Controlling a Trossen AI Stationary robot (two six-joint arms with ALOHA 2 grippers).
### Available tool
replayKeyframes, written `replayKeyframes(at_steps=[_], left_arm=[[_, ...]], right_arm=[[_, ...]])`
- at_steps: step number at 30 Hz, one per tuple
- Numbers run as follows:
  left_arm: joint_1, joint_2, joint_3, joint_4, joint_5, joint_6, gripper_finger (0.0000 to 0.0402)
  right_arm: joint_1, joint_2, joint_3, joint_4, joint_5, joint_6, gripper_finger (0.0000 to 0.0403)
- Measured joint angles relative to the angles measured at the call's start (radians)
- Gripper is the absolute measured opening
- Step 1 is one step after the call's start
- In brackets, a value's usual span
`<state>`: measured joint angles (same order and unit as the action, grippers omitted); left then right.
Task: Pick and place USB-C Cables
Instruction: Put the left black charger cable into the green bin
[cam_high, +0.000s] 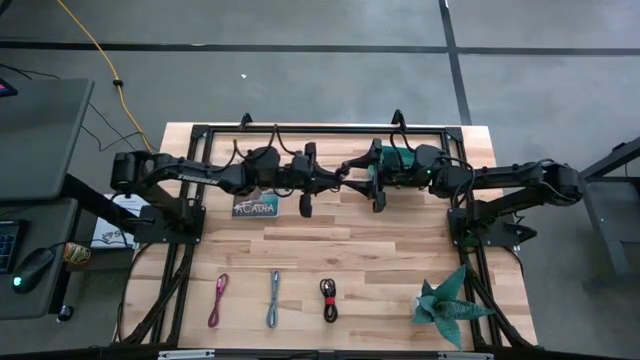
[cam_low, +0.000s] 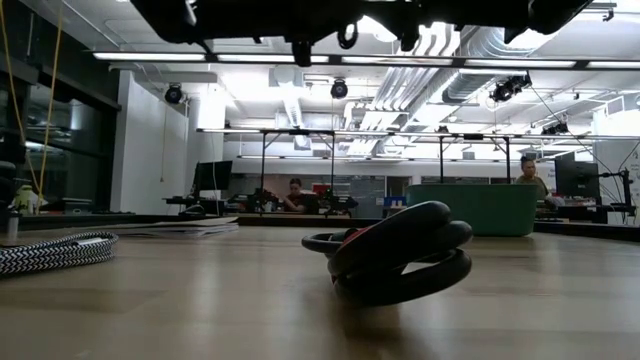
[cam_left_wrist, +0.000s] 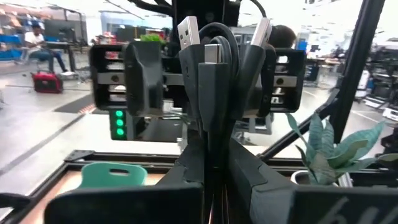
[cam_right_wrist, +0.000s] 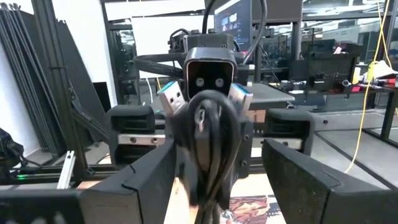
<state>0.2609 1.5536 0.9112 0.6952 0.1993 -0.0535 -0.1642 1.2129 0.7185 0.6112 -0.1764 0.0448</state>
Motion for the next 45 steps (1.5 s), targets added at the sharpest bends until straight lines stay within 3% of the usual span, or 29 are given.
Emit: replayKeyframes(at_steps=[12, 28, 32, 41, 45], left_arm=[[-0.001, 0.106, 0.093, 0.019, 0.002, -0.015, 0.0008], [-0.001, 0.107, 0.096, 0.005, -0.001, -0.015, 0.0008], [-0.001, 0.107, 0.096, 0.004, 0.0, -0.015, 0.0008], [0.0, 0.107, 0.096, 0.003, -0.001, -0.015, 0.0008], [0.0, 0.107, 0.096, 0.003, -0.001, -0.022, 0.0008]], right_arm=[[0.0, 0.0, 0.0, -0.01, 0.001, 0.0, 0.0231], [0.0, 0.0, 0.0, -0.031, 0.002, -0.001, 0.0226], [0.0, 0.0, 0.0, -0.032, 0.002, 0.0, 0.0194], [0.0, 0.0, 0.0, -0.032, 0.002, -0.005, 0.008], [0.0, -0.001, 0.0, -0.034, 0.002, -0.007, 0.0054]])
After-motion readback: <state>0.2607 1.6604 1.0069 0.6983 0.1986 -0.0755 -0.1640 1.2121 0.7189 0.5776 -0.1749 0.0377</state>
